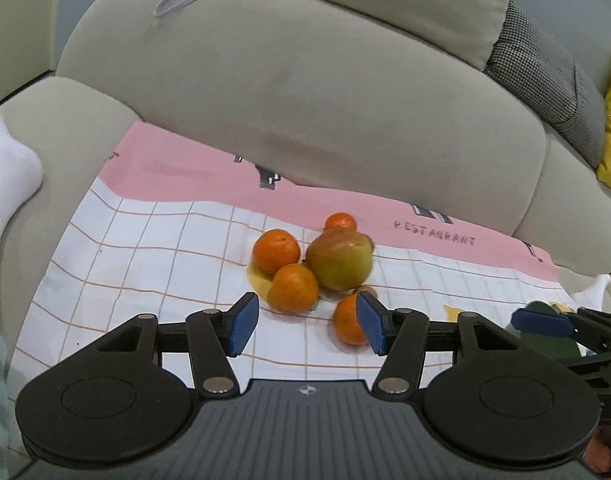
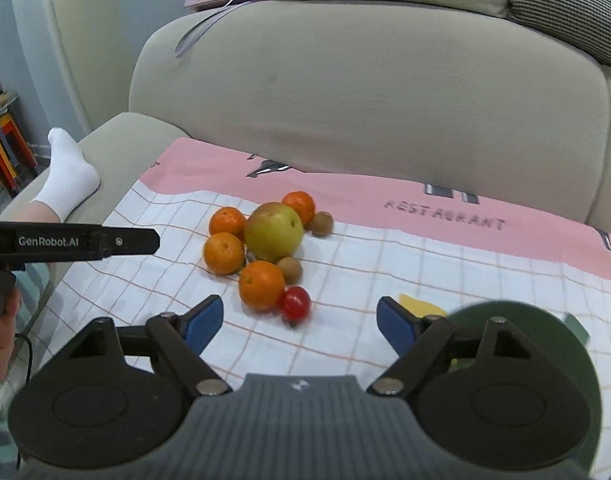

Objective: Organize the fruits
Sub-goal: 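Grasp the second pear with the right tool while the left tool grasps a mandarin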

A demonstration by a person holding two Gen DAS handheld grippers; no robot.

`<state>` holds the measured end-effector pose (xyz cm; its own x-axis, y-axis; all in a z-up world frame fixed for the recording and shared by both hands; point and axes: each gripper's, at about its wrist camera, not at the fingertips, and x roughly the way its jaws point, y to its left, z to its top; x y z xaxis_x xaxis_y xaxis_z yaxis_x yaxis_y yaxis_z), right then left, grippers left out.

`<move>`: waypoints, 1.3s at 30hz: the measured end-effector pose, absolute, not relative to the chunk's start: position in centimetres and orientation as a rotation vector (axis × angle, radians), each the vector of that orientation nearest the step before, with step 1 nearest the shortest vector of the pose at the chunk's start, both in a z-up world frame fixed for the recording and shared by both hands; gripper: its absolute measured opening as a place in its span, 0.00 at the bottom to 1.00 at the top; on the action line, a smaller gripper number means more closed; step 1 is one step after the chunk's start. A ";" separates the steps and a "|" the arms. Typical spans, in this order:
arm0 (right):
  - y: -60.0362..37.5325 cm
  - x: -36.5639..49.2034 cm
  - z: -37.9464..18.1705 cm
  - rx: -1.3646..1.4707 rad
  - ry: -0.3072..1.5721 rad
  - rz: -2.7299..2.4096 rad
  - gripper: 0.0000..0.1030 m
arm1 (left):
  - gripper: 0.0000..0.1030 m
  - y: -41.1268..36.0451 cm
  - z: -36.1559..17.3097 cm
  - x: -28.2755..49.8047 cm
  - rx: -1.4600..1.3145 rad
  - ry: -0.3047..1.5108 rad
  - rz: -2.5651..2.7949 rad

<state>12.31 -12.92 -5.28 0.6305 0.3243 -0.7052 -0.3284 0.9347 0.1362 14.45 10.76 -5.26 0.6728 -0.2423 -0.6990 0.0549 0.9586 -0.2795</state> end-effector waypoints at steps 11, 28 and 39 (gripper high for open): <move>-11.0 17.7 -8.1 0.057 0.838 0.391 0.61 | 0.63 9.0 -9.2 17.7 -0.157 0.859 -0.162; -7.9 25.0 -11.9 0.184 0.882 0.401 0.67 | 0.59 9.0 -11.8 21.1 -0.209 0.869 -0.149; -7.5 27.1 -13.9 0.240 0.928 0.427 0.66 | 0.50 8.4 -13.0 21.5 -0.202 0.874 -0.165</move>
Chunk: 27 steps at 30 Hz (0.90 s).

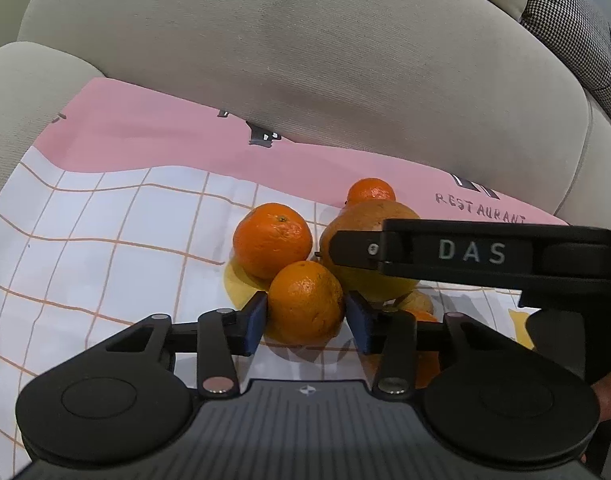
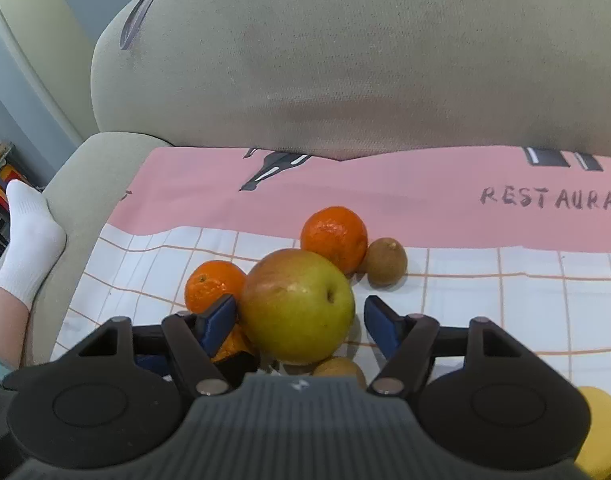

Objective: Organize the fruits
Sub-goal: 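Grasp the second pear with the right tool while the left tool grasps a mandarin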

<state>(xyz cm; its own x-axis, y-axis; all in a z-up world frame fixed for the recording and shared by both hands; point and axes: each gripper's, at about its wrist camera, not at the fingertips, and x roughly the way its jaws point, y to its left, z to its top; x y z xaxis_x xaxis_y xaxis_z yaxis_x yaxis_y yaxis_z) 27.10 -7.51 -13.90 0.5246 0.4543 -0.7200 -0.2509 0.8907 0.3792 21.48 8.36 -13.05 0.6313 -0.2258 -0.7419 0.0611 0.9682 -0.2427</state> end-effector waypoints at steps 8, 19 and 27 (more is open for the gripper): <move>-7.4 27.3 -14.6 0.273 0.950 0.441 0.60 | 0.46 8.1 -13.0 21.5 -0.208 0.882 -0.162; -7.1 26.0 -11.7 0.179 0.861 0.426 0.60 | 0.45 7.9 -11.7 20.6 -0.195 0.851 -0.142; -9.4 23.5 -8.3 0.172 0.818 0.394 0.60 | 0.45 7.6 -9.1 18.6 -0.204 0.798 -0.147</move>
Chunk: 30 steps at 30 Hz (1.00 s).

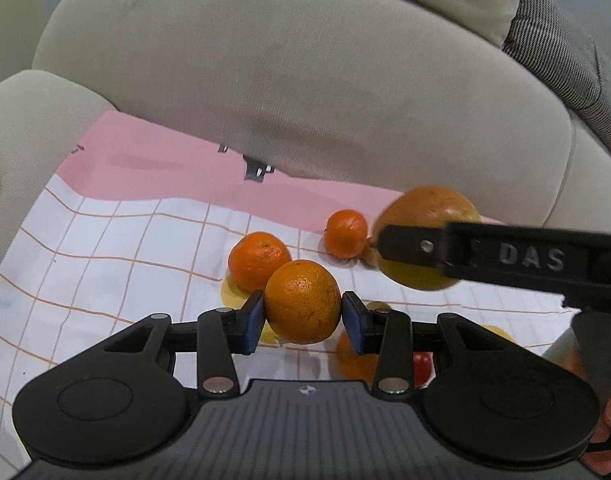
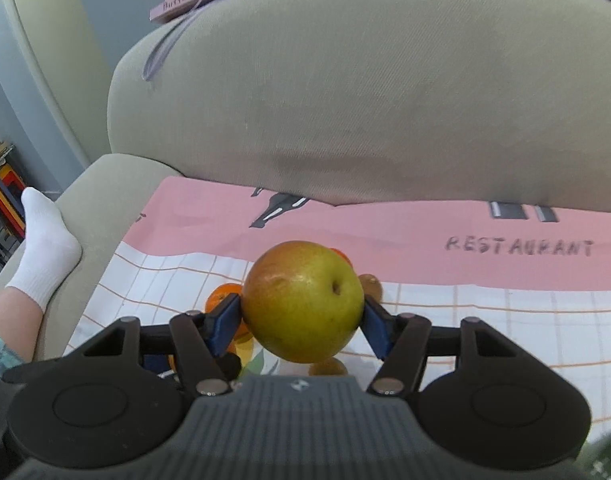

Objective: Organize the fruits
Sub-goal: 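Grasp the second pear with the right tool while the left tool grasps a mandarin, then carry the pear and mandarin into the green colander and release both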

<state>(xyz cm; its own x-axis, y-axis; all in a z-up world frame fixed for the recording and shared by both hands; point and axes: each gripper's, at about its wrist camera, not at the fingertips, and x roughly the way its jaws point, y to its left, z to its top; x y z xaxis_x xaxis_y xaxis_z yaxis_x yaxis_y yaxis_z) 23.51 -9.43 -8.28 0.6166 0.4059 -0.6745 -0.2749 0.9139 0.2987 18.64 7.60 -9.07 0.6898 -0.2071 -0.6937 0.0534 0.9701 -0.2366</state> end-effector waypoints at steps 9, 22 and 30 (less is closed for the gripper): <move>-13.1 17.9 -4.8 0.193 0.775 0.354 0.60 | 0.45 5.9 -4.8 14.9 -0.202 0.764 -0.209; -21.2 10.0 -2.5 0.182 0.752 0.241 0.60 | 0.45 0.4 -2.7 11.4 -0.168 0.770 -0.369; -25.3 6.4 -4.1 0.090 0.777 0.161 0.60 | 0.45 -5.3 -2.5 9.6 -0.032 0.776 -0.496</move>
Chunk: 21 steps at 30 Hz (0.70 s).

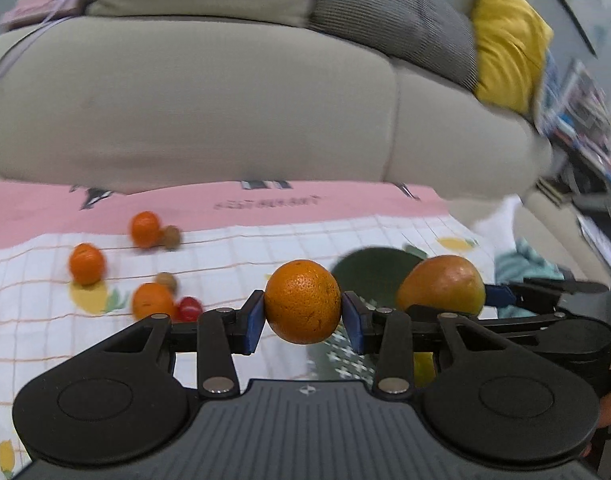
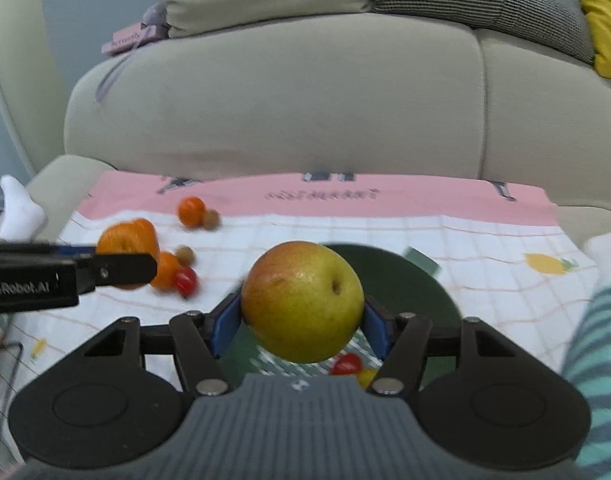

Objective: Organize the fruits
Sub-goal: 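Carry the pear and mandarin into the green colander and release both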

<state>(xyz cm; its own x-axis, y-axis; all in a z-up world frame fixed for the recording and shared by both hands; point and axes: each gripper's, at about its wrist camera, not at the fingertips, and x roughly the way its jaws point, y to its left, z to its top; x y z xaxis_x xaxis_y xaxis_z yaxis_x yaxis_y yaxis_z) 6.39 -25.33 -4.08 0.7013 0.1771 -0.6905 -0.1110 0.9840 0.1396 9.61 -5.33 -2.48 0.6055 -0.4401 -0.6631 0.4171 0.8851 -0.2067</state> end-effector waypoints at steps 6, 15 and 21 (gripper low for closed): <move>-26.5 5.4 -5.8 -0.017 0.795 0.118 0.60 | 0.45 -8.8 -4.0 9.2 0.065 0.820 -0.539; -27.3 5.6 -8.4 -0.097 0.842 0.057 0.60 | 0.45 -11.5 -6.2 9.3 0.181 0.872 -0.550; -26.7 6.1 -8.7 -0.182 0.818 0.047 0.60 | 0.45 -12.6 -7.0 10.1 0.228 0.887 -0.556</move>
<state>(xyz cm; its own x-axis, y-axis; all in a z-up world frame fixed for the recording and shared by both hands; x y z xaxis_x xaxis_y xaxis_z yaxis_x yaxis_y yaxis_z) 6.13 -26.74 -8.74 0.6832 -0.0288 -0.7296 -0.1117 0.9833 -0.1434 10.09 -12.59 -6.97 0.5028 -0.3637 -0.7842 0.5475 0.8360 -0.0367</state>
